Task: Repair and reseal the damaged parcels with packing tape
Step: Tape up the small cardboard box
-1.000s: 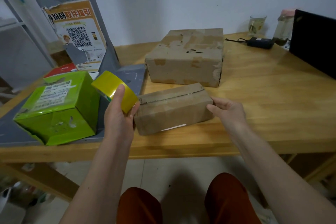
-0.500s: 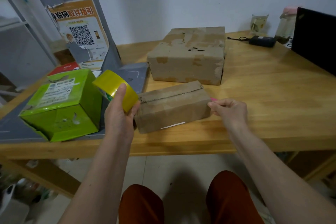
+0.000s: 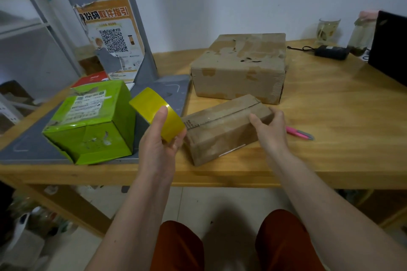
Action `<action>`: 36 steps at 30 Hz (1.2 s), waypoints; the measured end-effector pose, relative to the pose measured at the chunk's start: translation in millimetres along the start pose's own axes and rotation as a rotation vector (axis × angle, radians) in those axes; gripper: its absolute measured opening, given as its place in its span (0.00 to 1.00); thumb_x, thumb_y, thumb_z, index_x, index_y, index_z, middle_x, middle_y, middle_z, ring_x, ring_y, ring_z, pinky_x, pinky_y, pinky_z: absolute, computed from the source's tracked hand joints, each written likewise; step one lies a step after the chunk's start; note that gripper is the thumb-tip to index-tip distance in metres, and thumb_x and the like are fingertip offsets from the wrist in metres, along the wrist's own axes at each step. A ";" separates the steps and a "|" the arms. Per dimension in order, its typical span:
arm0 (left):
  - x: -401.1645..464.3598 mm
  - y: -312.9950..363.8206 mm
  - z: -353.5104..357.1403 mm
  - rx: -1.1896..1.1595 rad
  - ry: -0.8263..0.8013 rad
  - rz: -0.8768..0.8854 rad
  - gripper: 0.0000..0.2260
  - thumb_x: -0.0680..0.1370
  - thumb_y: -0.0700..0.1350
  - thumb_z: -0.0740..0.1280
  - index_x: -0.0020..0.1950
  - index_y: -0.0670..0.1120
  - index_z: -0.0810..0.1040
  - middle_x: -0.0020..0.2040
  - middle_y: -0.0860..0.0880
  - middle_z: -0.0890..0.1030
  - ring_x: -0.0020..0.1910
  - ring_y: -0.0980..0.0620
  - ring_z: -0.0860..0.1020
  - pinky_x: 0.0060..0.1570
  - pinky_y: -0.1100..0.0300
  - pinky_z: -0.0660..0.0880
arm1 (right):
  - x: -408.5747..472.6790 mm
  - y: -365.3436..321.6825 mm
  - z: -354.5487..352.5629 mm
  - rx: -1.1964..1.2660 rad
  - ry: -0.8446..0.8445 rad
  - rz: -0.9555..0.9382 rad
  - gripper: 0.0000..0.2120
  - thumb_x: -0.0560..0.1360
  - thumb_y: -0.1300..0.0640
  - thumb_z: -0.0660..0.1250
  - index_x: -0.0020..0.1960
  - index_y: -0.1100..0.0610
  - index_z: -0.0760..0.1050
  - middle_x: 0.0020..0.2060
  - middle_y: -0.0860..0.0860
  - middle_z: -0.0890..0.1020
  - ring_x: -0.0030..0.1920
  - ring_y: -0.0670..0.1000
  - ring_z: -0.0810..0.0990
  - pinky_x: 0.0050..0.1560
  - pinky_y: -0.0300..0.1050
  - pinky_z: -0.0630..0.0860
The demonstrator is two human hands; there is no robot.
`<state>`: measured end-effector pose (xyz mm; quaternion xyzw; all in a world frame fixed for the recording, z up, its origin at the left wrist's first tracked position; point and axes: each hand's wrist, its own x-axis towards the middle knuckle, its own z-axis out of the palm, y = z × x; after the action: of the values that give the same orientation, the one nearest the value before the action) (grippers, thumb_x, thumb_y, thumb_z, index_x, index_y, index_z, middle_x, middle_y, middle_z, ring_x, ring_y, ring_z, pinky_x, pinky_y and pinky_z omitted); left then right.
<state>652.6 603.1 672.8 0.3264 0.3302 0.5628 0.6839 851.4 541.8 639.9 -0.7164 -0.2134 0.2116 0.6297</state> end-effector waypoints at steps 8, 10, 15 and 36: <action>30.8 16.4 -3.6 -0.015 0.016 0.044 0.06 0.76 0.49 0.71 0.51 0.51 0.80 0.54 0.52 0.82 0.58 0.52 0.80 0.52 0.54 0.79 | 2.2 -5.9 -2.9 0.157 -0.020 0.080 0.23 0.78 0.59 0.65 0.70 0.56 0.61 0.55 0.50 0.70 0.54 0.48 0.69 0.52 0.42 0.67; 35.3 13.8 -3.0 0.003 0.002 0.035 0.04 0.77 0.48 0.71 0.50 0.51 0.80 0.53 0.52 0.82 0.57 0.52 0.80 0.52 0.54 0.79 | 2.3 -6.8 -1.9 0.147 -0.009 0.073 0.22 0.78 0.61 0.64 0.70 0.56 0.61 0.55 0.49 0.70 0.54 0.48 0.70 0.53 0.42 0.67; 46.2 10.4 -2.8 0.016 -0.045 -0.055 0.05 0.77 0.48 0.70 0.52 0.51 0.80 0.53 0.50 0.82 0.56 0.51 0.79 0.53 0.53 0.79 | 6.0 -8.1 4.2 0.132 -0.012 0.025 0.25 0.79 0.65 0.62 0.73 0.53 0.61 0.62 0.48 0.67 0.59 0.46 0.66 0.61 0.43 0.68; 16.2 16.8 -25.7 -0.099 -0.189 -0.347 0.27 0.71 0.57 0.71 0.67 0.48 0.76 0.63 0.43 0.80 0.60 0.39 0.80 0.39 0.61 0.81 | -33.4 -24.3 24.5 -0.306 -0.465 -0.156 0.33 0.73 0.54 0.71 0.74 0.45 0.60 0.78 0.47 0.45 0.77 0.51 0.51 0.72 0.51 0.60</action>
<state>624.7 623.5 670.7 0.2820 0.2880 0.4190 0.8136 809.1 545.3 662.3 -0.7168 -0.4358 0.2865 0.4628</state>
